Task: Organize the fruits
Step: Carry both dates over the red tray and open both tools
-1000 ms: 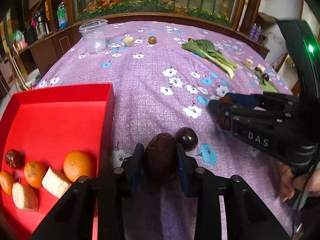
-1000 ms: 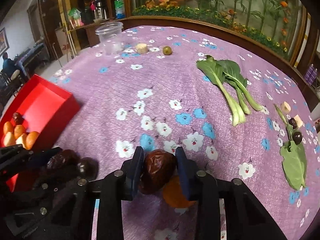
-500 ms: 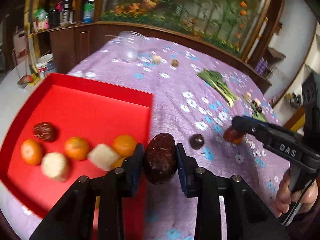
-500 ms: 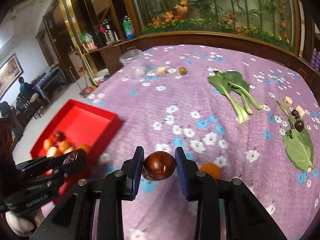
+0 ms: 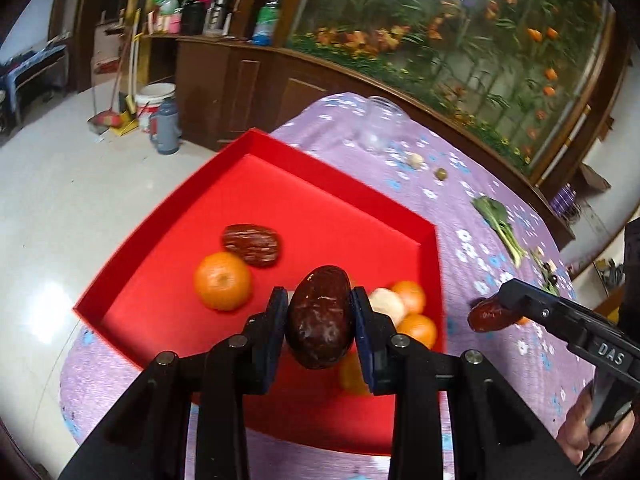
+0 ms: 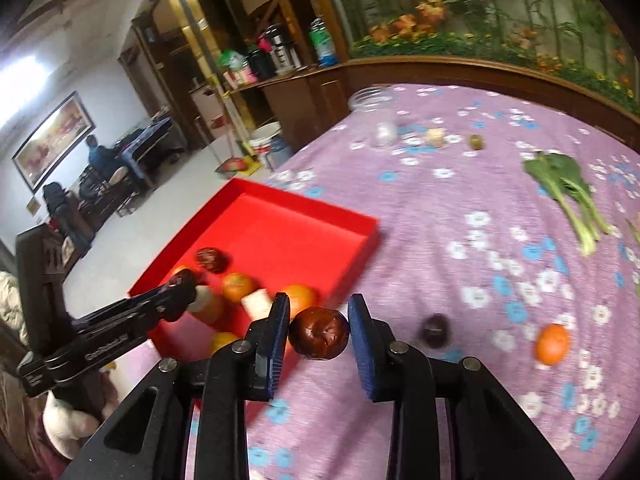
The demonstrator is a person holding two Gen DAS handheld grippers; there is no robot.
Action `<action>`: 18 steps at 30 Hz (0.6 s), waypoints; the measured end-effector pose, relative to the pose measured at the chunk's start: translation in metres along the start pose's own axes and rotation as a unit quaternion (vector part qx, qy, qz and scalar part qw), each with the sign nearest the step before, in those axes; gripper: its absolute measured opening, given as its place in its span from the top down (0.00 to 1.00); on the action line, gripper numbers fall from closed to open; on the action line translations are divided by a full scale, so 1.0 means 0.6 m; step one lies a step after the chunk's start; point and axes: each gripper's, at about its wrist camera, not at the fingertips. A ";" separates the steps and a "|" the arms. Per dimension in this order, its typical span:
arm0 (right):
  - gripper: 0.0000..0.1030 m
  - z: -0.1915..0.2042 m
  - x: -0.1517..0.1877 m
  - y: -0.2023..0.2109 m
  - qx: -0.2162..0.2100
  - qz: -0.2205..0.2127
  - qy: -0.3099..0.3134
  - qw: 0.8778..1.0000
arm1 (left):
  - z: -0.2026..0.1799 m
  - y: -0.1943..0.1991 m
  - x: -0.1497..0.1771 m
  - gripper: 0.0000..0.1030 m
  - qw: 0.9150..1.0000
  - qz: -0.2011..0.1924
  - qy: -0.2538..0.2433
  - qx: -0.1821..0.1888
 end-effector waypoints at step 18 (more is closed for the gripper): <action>0.72 0.078 -0.035 -0.144 -0.015 0.024 0.021 0.999 | 0.043 0.004 -0.003 0.52 1.000 -0.010 0.028 0.007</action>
Point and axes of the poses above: each gripper's, at about its wrist camera, not at the fingertips, and y roughly against the way its jaws point, z to its left, x to its underside, and after that the axes turned 10 degrees about -z, right-handed
